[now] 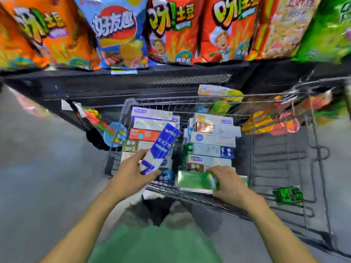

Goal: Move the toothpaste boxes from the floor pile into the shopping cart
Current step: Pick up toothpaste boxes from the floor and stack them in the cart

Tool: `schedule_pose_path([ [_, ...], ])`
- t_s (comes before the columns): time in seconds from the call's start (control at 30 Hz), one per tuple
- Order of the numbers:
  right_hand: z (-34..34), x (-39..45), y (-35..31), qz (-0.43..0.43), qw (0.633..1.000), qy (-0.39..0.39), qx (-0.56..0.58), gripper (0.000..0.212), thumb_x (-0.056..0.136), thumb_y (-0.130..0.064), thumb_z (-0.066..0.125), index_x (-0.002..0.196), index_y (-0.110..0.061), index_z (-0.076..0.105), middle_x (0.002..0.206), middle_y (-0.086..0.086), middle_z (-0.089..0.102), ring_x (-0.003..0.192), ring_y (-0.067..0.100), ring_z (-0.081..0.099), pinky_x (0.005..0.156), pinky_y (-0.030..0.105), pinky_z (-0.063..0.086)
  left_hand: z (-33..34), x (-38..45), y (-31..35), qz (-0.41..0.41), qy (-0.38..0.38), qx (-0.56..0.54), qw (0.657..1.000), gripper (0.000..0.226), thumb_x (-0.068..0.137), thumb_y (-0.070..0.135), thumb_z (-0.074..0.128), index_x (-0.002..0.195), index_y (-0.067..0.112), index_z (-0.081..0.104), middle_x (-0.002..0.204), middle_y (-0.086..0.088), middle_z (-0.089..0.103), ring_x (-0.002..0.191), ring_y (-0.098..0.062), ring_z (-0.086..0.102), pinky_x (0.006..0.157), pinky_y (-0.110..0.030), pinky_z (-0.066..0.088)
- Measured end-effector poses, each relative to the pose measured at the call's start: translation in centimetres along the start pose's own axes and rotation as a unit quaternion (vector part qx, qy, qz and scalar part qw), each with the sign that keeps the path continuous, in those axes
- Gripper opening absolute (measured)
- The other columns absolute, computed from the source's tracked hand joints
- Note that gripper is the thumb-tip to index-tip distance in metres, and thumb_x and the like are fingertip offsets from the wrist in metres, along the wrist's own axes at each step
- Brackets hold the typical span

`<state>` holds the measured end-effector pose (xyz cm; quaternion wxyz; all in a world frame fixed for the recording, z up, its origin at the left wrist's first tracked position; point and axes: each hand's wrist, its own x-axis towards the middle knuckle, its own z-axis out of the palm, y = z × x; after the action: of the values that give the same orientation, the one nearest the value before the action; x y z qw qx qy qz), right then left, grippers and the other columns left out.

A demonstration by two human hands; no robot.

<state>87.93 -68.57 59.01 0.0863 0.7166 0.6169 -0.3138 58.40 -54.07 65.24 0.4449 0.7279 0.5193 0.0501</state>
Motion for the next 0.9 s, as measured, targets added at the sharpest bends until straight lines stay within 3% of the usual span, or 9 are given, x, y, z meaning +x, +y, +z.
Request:
schedule_pose_path([
  [0.17, 3.8, 2.7, 2.4, -0.017, 0.997, -0.078, -0.024, 0.065, 0.076, -0.020, 0.067, 0.139, -0.017, 0.050, 0.131, 0.011, 0.049, 0.119, 0.034, 0.048, 0.097, 0.039, 0.043, 1.2, -1.3, -1.0, -0.011, 0.018, 0.040, 0.999, 0.059, 0.078, 0.043, 0.083, 0.130, 0.037, 0.056, 0.095, 0.021, 0.069, 0.074, 0.010, 0.061, 0.064, -0.009, 0.041],
  [0.33, 6.3, 4.0, 3.2, -0.001, 0.994, -0.090, -0.069, 0.066, 0.079, -0.017, 0.067, 0.141, -0.016, 0.045, 0.136, 0.011, 0.047, 0.120, 0.035, 0.049, 0.100, 0.040, 0.042, 1.5, -1.9, -2.1, -0.037, 0.006, 0.070, 0.997, 0.049, 0.079, 0.047, 0.080, 0.119, 0.041, 0.053, 0.088, 0.024, 0.066, 0.075, 0.013, 0.061, 0.060, -0.008, 0.040],
  [0.43, 7.0, 4.1, 3.3, 0.017, 0.995, -0.068, -0.075, 0.064, 0.078, -0.010, 0.066, 0.139, -0.013, 0.047, 0.133, 0.014, 0.050, 0.116, 0.036, 0.050, 0.097, 0.042, 0.044, 1.6, -1.9, -2.6, -0.039, -0.020, 0.077, 0.996, 0.051, 0.080, 0.043, 0.080, 0.122, 0.041, 0.051, 0.096, 0.026, 0.065, 0.081, 0.014, 0.061, 0.063, -0.007, 0.042],
  [0.53, 8.0, 4.2, 3.1, 0.046, 0.995, -0.039, -0.078, 0.059, 0.073, -0.004, 0.066, 0.131, -0.009, 0.053, 0.122, 0.016, 0.055, 0.107, 0.037, 0.053, 0.089, 0.043, 0.046, 1.7, -1.2, -3.5, -0.037, -0.041, 0.096, 0.994, 0.057, 0.078, 0.041, 0.078, 0.129, 0.035, 0.053, 0.107, 0.017, 0.069, 0.085, 0.000, 0.065, 0.069, -0.021, 0.051],
  [0.6, 8.0, 3.9, 2.6, 0.072, 0.995, -0.023, -0.071, 0.055, 0.069, 0.000, 0.067, 0.123, -0.007, 0.059, 0.111, 0.017, 0.058, 0.100, 0.038, 0.056, 0.081, 0.043, 0.049, 1.6, -0.6, -3.8, -0.024, -0.054, 0.110, 0.992, 0.064, 0.073, 0.050, 0.070, 0.133, 0.035, 0.054, 0.113, 0.013, 0.067, 0.092, -0.006, 0.065, 0.075, -0.031, 0.055],
  [0.73, 6.7, 3.9, 1.8, 0.105, 0.994, -0.016, -0.040, 0.049, 0.087, -0.014, 0.058, 0.135, -0.016, 0.046, 0.127, 0.010, 0.051, 0.115, 0.031, 0.049, 0.092, 0.038, 0.042, 1.2, 1.4, -4.7, 0.021, -0.104, 0.185, 0.977, 0.079, 0.070, 0.064, 0.055, 0.142, 0.031, 0.050, 0.117, 0.008, 0.056, 0.103, -0.010, 0.058, 0.082, -0.032, 0.054],
  [0.9, 5.8, 3.9, -0.4, 0.116, 0.991, 0.051, 0.040, 0.055, 0.092, -0.035, 0.061, 0.141, -0.014, 0.049, 0.138, 0.011, 0.051, 0.125, 0.033, 0.046, 0.104, 0.043, 0.041, 1.3, 5.0, -6.8, 0.055, -0.167, 0.282, 0.943, 0.065, 0.081, 0.046, 0.072, 0.139, 0.028, 0.049, 0.124, 0.002, 0.063, 0.109, -0.015, 0.055, 0.081, -0.030, 0.049],
])
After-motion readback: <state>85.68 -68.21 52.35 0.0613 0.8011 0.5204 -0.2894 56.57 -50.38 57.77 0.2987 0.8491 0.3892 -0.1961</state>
